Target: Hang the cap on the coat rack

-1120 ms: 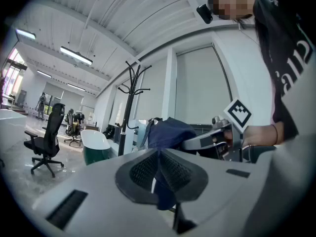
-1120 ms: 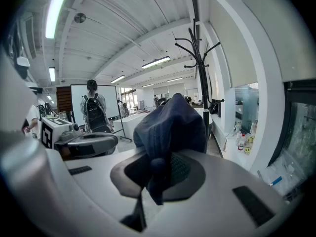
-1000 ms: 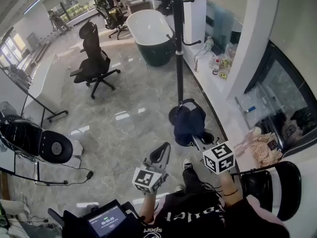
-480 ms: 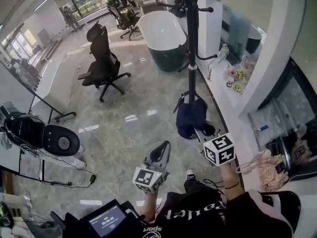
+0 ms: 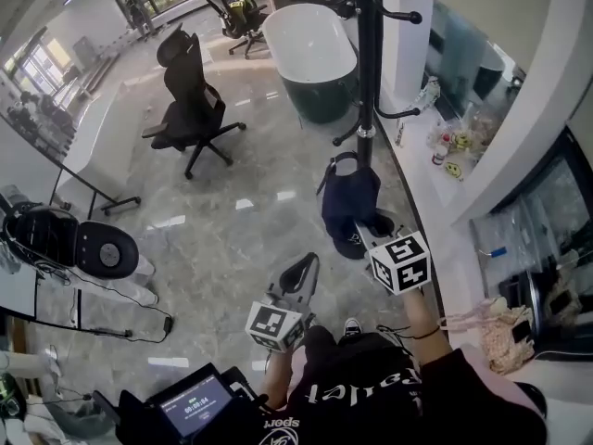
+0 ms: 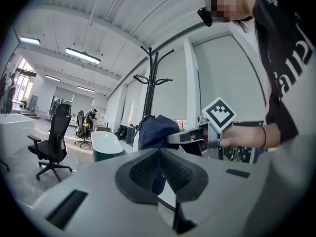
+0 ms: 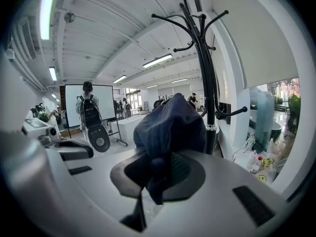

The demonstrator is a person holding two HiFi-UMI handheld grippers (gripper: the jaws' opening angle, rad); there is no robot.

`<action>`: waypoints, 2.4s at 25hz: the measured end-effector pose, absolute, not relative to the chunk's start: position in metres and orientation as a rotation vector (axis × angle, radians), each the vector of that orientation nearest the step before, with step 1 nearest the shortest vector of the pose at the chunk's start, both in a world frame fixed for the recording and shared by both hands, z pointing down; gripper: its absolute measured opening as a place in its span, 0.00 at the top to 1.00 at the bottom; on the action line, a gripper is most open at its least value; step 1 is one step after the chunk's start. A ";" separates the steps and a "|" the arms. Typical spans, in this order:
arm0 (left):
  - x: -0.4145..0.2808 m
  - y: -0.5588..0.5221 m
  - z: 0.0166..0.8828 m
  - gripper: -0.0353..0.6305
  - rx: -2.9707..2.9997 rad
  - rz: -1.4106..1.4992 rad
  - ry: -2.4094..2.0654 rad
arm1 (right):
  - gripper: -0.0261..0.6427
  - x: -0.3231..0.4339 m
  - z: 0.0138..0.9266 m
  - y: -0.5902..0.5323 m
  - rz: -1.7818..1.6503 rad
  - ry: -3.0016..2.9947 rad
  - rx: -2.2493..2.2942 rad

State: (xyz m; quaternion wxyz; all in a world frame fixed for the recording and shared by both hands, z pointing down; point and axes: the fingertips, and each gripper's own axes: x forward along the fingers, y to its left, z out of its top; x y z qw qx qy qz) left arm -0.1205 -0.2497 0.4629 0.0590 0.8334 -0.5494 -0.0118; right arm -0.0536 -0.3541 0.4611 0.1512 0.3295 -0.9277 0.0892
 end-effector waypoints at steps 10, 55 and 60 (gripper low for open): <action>-0.161 -0.325 0.461 0.94 2.566 -0.045 -1.553 | 0.89 -0.091 0.473 -0.424 0.274 -2.602 1.046; -0.145 -0.352 0.458 0.94 2.602 -0.074 -1.434 | 0.67 -0.052 0.503 -0.434 0.416 -2.590 1.138; -0.108 -0.308 0.470 0.94 2.546 -0.089 -1.478 | 0.67 -0.046 0.507 -0.387 0.398 -2.666 0.990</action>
